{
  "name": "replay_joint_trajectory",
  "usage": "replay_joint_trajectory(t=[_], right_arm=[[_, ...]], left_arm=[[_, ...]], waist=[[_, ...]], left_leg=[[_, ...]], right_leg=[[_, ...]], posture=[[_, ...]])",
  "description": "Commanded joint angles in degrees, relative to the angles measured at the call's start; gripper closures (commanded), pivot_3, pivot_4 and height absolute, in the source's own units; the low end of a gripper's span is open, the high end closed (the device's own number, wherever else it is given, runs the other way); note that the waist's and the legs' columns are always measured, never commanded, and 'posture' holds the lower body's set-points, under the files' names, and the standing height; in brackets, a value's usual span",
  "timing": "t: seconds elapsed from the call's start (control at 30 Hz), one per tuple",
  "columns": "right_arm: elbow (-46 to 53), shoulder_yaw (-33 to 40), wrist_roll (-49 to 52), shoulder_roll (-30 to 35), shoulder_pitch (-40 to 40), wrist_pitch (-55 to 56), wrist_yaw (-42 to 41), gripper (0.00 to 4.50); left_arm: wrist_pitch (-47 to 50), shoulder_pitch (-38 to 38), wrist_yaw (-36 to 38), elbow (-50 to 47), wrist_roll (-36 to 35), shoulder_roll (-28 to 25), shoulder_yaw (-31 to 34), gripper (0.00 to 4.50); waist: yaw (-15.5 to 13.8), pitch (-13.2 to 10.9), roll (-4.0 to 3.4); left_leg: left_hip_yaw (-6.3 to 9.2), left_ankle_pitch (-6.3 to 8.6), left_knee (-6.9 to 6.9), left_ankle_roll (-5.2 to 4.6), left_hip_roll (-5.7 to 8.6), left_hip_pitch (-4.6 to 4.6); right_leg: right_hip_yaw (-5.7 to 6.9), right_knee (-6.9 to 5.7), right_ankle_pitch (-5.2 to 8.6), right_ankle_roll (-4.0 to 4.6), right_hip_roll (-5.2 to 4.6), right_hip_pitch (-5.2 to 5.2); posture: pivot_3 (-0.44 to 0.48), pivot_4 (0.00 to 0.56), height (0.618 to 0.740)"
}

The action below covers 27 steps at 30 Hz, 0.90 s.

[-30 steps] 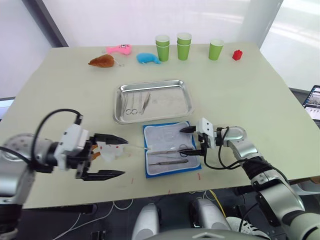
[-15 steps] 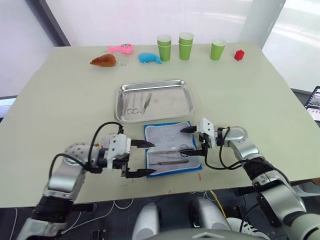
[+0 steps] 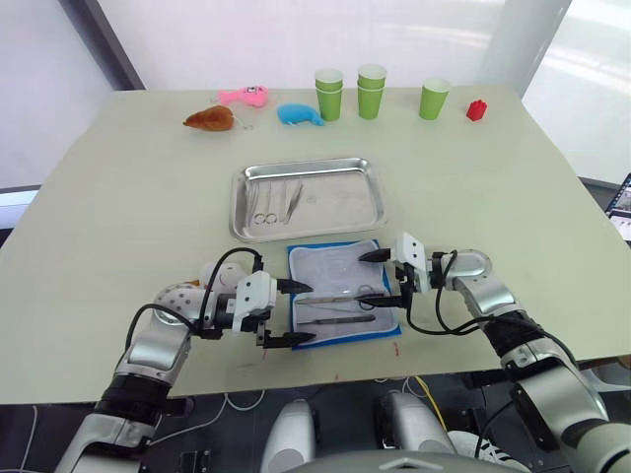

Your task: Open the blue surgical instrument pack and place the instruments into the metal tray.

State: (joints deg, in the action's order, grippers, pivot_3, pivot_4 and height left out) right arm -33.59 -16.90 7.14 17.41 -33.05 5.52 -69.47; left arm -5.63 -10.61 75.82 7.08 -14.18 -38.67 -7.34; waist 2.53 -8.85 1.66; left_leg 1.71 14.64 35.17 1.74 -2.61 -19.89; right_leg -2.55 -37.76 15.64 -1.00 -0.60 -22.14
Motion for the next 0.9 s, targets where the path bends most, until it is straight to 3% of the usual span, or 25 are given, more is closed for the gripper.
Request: replay_joint_trajectory(t=[0.03,0.63,0.9], right_arm=[[-4.8,-2.7,-5.1,2.2,4.0,-4.4,1.7,0.00],[11.6,1.9,0.9,3.1,7.4,-5.0,3.1,0.00],[20.0,7.1,8.5,3.6,7.7,-7.1,3.0,0.00]], left_arm=[[-1.1,-0.4,0.0,2.1,1.3,0.9,-1.7,0.13],[-5.5,0.9,1.8,9.1,3.0,2.8,-5.0,0.13],[-6.6,1.1,2.6,11.2,2.9,3.0,-5.2,0.13]], waist=[[-0.1,0.0,-0.02],[-0.2,0.1,-0.51],[-0.3,-0.1,-0.71]], left_leg=[[0.00,0.00,0.00,0.00,0.00,0.00],[0.00,0.10,-0.01,-0.15,0.14,-0.17],[0.11,0.09,0.09,-0.16,0.23,-0.88]], right_leg=[[0.00,0.00,0.00,0.00,0.00,0.00],[0.18,0.06,-0.05,-0.13,0.01,-0.06],[0.30,0.04,-0.12,-0.23,0.00,-0.65]], posture=[[0.000,0.150,0.740],[0.000,0.150,0.740],[0.000,0.150,0.740]])
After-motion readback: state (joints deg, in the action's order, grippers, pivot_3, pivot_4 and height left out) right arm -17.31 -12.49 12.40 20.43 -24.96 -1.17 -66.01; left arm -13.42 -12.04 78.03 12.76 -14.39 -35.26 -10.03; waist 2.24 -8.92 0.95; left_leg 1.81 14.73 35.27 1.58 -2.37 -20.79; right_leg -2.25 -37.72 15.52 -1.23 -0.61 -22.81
